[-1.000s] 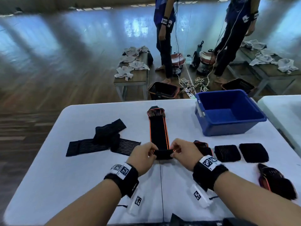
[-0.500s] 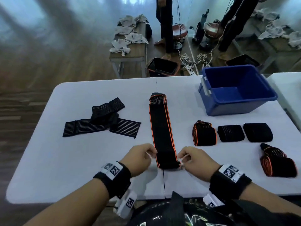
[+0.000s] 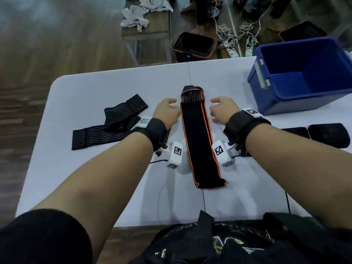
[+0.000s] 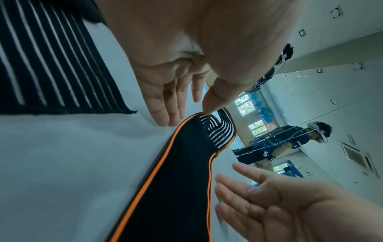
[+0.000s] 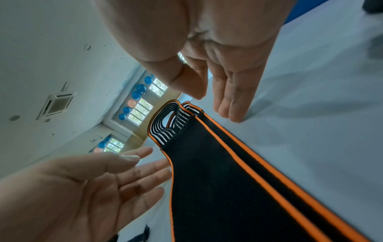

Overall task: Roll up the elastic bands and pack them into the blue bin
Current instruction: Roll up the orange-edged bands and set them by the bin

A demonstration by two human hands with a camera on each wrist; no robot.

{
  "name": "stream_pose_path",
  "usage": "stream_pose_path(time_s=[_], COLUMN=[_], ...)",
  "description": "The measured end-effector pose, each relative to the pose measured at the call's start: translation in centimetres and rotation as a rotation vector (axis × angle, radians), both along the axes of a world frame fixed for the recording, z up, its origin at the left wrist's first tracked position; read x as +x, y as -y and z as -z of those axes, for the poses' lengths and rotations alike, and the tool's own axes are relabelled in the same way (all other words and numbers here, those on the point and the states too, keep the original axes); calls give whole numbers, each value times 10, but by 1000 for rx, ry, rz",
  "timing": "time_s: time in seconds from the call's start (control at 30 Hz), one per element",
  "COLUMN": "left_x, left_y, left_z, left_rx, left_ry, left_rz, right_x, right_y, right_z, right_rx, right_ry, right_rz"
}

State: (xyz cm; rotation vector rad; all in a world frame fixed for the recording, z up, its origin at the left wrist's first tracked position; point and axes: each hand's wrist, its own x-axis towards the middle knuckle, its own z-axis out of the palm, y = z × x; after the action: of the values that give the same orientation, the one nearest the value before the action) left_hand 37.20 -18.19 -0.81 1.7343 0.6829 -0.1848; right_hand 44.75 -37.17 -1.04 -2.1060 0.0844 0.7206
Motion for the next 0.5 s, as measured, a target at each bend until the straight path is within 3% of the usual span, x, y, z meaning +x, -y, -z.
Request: stream_pose_path(time_s=[0.17,0.33,0.5], left_x=[6,7,-8], left_y=[6,6,10], left_z=[6,6,6], left_rx=[-82,-97,-36], left_ry=[7,25,-9], left_rz=[-41,-37,-28], right_x=[1,0,-8], right_y=[-18,-20,-11], right_z=[-7,-11,-9], right_rx=[235,284,-7], right_ry=[-86,-112,-59], right_rz=[128,200,44])
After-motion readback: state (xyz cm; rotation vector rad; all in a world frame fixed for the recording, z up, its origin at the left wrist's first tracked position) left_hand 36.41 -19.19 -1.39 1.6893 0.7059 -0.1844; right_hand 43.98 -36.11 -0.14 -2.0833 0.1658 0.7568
